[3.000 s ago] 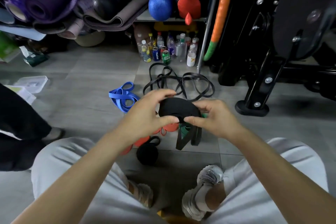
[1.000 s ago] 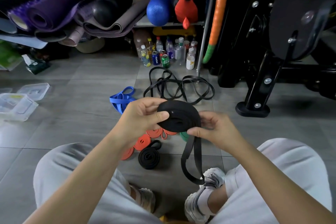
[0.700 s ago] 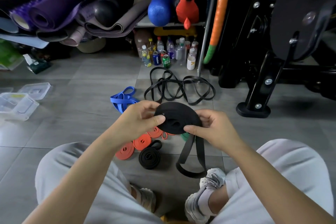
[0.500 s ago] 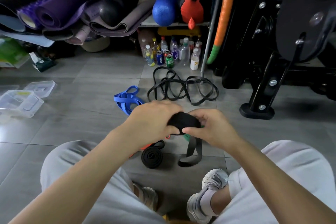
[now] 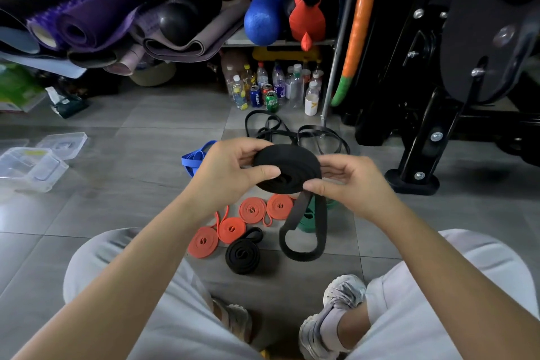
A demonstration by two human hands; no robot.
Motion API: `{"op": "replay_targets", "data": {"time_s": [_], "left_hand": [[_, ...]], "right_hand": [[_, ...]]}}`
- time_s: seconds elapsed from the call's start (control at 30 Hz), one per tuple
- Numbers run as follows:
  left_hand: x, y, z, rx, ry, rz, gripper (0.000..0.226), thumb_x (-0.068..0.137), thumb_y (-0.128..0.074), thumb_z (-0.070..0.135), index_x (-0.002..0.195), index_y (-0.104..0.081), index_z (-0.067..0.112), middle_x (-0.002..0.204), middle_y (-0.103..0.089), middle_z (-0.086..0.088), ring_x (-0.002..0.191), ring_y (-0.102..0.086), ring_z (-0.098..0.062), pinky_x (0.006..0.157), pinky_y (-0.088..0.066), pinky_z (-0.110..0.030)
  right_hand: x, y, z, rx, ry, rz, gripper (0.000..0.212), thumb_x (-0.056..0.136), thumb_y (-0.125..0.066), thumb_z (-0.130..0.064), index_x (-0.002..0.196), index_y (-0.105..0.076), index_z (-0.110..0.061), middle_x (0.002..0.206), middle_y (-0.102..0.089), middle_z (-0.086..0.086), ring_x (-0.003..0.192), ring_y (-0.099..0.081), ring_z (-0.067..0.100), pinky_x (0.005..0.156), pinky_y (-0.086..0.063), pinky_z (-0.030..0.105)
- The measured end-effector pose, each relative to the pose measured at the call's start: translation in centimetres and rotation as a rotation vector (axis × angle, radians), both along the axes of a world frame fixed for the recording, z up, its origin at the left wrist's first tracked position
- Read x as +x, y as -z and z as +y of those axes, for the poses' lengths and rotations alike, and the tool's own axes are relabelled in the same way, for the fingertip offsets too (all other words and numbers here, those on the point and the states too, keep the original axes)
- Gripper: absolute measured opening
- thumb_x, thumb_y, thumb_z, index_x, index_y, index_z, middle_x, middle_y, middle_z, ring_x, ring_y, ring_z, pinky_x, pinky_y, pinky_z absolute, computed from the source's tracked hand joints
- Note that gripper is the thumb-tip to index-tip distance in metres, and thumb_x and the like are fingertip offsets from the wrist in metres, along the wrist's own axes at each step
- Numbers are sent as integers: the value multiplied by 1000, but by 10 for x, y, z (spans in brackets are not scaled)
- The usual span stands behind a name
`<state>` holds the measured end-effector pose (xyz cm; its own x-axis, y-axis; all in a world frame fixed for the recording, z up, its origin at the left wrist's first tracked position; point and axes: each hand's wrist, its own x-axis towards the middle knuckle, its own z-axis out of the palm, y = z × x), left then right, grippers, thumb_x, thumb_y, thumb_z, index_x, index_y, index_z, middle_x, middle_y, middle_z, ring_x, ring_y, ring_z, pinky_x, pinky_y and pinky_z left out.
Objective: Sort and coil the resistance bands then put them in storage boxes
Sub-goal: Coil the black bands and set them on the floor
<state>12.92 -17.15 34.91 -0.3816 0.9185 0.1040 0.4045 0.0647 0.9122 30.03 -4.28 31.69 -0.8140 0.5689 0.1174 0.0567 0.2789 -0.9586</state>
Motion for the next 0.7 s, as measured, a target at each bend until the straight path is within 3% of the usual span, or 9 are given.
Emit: {"op": "replay_targets", "data": {"time_s": [0.13, 0.2, 0.27, 0.3, 0.37, 0.43, 0.5, 0.6, 0.7], "left_hand": [[2, 8, -5, 41, -60, -370, 27, 76, -69, 17, 101, -67, 26, 94, -74, 2, 85, -70, -18, 71, -59, -36], [6, 13, -7, 68, -47, -529, 37, 71, -67, 19, 108, -64, 15, 98, -72, -3, 86, -70, -22, 69, -59, -35], [9, 17, -8, 36, -30, -558, 39, 75, -66, 13, 113, -59, 8, 100, -70, -4, 90, -68, -22, 69, -58, -31], [8, 17, -8, -22, -23, -459, 34, 79, -66, 10, 112, -58, 10, 103, -69, -2, 95, -67, -21, 76, -57, -33], [3, 14, -8, -181, 19, 0, 32, 83, -68, 11, 110, -53, 21, 110, -62, 4, 107, -60, -15, 91, -51, -35], [4, 9, -8, -248, 48, 475, 47, 79, -72, 25, 119, -48, 31, 115, -54, 14, 112, -52, -9, 92, -44, -27], [13, 3, -4, -238, 88, 732, 58, 75, -72, 34, 126, -43, 34, 117, -53, 14, 112, -49, -11, 88, -42, -28], [21, 1, 4, -254, 131, 977, 37, 81, -63, 34, 116, -51, 32, 110, -61, 9, 107, -55, -15, 81, -48, -36], [15, 5, 3, -217, 79, 807, 30, 82, -65, 31, 111, -58, 33, 101, -63, 15, 98, -57, -11, 80, -48, -34]], "right_hand": [[-2, -1, 1, -101, -20, 95, 35, 60, -77, -27, 91, -69, -42, 93, -74, -12, 94, -69, 9, 88, -52, 25], [-2, 0, 1, -137, -23, 131, 34, 60, -76, -23, 91, -68, -35, 89, -74, -11, 88, -70, 9, 80, -53, 19], [-1, 2, 0, -87, 0, 106, 29, 63, -78, -18, 85, -70, -35, 87, -74, -10, 84, -71, 9, 77, -54, 19], [0, 2, 0, -49, 16, 69, 30, 65, -81, -14, 83, -71, -36, 87, -74, -10, 84, -71, 9, 79, -55, 22], [1, 2, -2, 47, 42, -38, 32, 68, -82, -12, 83, -69, -37, 86, -74, -10, 83, -70, 6, 82, -55, 27], [0, 1, -5, 231, 32, -191, 24, 69, -81, -21, 85, -70, -34, 83, -73, -11, 79, -68, 2, 78, -54, 27], [-5, 0, -11, 423, -2, -297, 19, 71, -79, -29, 89, -72, -29, 80, -72, -8, 76, -66, 5, 75, -52, 32], [-9, -2, -18, 524, 14, -300, 23, 71, -78, -31, 90, -72, -22, 81, -72, -4, 79, -66, 13, 76, -52, 35], [-5, -2, -15, 444, 86, -259, 28, 68, -80, -32, 94, -71, -26, 81, -70, -14, 81, -63, 1, 75, -49, 15]]}}
